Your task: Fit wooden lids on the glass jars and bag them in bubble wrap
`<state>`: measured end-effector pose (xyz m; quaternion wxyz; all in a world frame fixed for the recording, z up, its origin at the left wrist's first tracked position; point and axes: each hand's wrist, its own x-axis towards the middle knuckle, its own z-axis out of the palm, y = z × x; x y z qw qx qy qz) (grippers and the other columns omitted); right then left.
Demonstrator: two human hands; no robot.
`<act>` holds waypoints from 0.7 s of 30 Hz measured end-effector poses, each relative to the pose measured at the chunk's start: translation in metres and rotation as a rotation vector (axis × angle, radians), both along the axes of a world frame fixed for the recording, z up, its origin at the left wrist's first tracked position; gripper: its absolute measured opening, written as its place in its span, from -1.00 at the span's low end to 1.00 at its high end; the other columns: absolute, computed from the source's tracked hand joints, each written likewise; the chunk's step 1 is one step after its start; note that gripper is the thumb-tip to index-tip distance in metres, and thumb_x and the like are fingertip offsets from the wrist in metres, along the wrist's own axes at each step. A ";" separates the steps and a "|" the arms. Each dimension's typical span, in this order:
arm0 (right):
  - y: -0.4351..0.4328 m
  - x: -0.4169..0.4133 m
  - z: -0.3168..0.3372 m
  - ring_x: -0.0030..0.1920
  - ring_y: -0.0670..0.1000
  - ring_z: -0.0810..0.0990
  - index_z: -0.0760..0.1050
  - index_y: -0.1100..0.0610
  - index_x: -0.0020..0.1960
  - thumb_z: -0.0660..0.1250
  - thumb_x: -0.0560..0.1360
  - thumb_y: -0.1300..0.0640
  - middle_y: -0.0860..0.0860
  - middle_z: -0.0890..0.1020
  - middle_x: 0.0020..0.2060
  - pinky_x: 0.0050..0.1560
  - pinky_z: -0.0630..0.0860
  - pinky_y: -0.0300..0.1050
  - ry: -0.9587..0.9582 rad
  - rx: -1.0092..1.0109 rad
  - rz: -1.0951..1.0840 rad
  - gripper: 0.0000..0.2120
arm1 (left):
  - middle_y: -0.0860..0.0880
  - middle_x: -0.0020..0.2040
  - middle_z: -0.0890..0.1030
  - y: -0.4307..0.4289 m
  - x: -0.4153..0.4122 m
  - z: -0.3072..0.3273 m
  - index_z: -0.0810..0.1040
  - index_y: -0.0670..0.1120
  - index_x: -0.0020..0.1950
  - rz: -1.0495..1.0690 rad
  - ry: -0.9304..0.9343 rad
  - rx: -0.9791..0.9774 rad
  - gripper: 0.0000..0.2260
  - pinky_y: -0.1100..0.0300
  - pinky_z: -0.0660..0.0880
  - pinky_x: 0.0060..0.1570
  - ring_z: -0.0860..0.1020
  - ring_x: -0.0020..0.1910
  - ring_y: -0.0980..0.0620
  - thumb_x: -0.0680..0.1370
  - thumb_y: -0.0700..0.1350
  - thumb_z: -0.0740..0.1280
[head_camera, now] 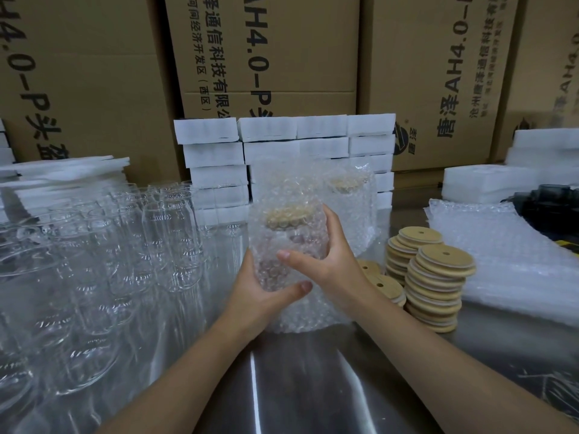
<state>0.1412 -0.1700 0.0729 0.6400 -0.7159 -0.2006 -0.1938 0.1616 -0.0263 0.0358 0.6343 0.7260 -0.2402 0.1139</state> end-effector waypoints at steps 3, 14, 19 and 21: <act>0.003 -0.003 0.002 0.38 -0.22 0.33 0.14 -0.49 0.24 0.54 0.18 -0.15 -0.23 0.33 0.37 0.32 0.40 -0.15 -0.023 -0.029 -0.012 -0.19 | 0.09 0.13 0.66 -0.005 -0.002 -0.001 0.40 0.05 0.31 0.071 -0.036 -0.052 -0.26 0.13 0.55 0.14 0.62 0.13 0.11 0.19 0.07 0.59; 0.009 -0.016 0.004 0.35 -0.26 0.29 0.33 -0.16 0.31 0.55 0.28 0.00 -0.12 0.32 0.35 0.38 0.25 -0.26 -0.329 -0.313 -0.208 -0.32 | -0.11 0.33 0.36 0.010 0.008 0.008 0.27 -0.07 0.48 0.591 -0.219 0.217 -0.15 -0.10 0.41 0.28 0.32 0.34 -0.03 0.25 -0.04 0.55; 0.013 -0.017 0.003 0.15 0.02 0.45 0.55 0.22 -0.25 0.53 0.30 0.17 0.03 0.55 0.06 0.33 0.31 0.12 -0.521 -0.371 -0.435 -0.82 | -0.07 0.32 0.28 0.009 0.007 0.007 0.15 0.01 0.54 0.725 -0.311 0.337 -0.09 -0.13 0.33 0.34 0.28 0.34 -0.06 0.30 0.02 0.55; 0.014 -0.017 0.004 0.01 0.10 0.51 0.49 0.23 -0.36 0.42 0.32 0.15 0.03 0.58 -0.18 0.37 0.19 0.30 -0.635 -0.407 -0.570 -0.82 | -0.14 0.30 0.31 0.008 0.007 0.006 0.19 -0.04 0.53 0.757 -0.381 0.372 -0.08 -0.12 0.33 0.33 0.27 0.31 -0.07 0.28 -0.03 0.61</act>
